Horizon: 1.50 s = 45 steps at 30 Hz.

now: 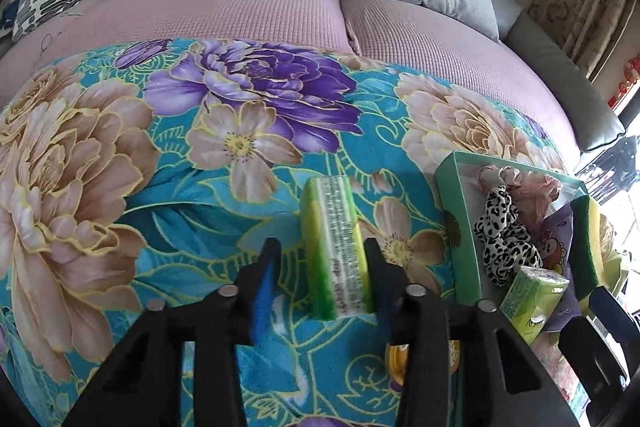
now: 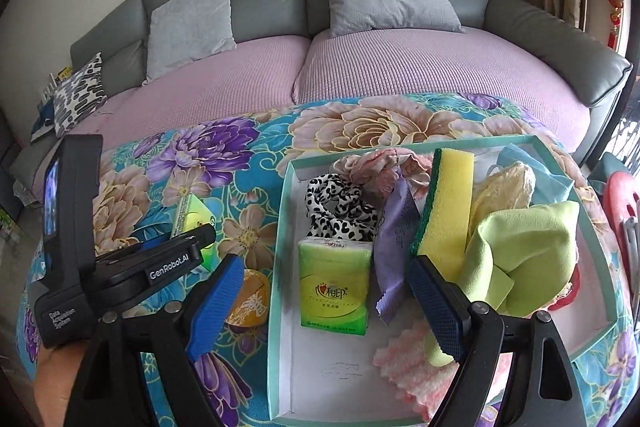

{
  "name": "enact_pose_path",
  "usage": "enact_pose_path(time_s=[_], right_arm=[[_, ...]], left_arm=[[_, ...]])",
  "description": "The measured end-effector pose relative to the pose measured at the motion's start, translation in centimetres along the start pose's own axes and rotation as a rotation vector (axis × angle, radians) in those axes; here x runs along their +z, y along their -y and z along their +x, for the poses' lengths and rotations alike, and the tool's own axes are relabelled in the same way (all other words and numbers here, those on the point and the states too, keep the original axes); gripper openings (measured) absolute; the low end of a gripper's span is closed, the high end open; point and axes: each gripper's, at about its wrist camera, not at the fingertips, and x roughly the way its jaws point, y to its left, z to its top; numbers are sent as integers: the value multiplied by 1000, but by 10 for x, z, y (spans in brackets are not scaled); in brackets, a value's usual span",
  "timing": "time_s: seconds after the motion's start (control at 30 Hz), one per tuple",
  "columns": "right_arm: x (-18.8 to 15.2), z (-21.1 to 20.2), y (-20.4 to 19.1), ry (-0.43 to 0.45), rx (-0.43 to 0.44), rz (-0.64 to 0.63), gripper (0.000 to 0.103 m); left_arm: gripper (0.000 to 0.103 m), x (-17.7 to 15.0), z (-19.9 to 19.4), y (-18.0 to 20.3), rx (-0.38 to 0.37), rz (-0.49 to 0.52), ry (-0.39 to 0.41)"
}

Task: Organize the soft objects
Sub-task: 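Grasp the green tube with the left tool, then grasp the orange round tin with the right tool while the left tool holds the tube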

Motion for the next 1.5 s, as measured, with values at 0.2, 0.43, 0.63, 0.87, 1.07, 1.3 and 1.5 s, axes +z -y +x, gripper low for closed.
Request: enact_pose_path(time_s=[0.2, 0.43, 0.63, 0.87, 1.07, 1.3, 1.5], right_arm=[[-1, 1, 0, -10, 4, 2, 87], [0, -1, -6, -10, 15, -9, 86], [-2, -6, -24, -5, 49, -47, 83], [-8, 6, -51, -58, 137, -112, 76], [-21, 33, -67, -142, 130, -172, 66], [-28, 44, -80, -160, 102, -228, 58], [-29, 54, -85, -174, 47, -245, 58]], left_arm=[[23, -1, 0, 2, -24, 9, 3], [23, -9, -17, -6, 11, 5, 9], [23, -15, -41, -35, 103, -45, 35], [23, -18, -62, -73, 189, -129, 65], [23, -18, -66, -86, 173, -166, 69], [23, -18, -64, -92, 142, -190, 62], [23, -19, -64, -97, 133, -209, 57]])
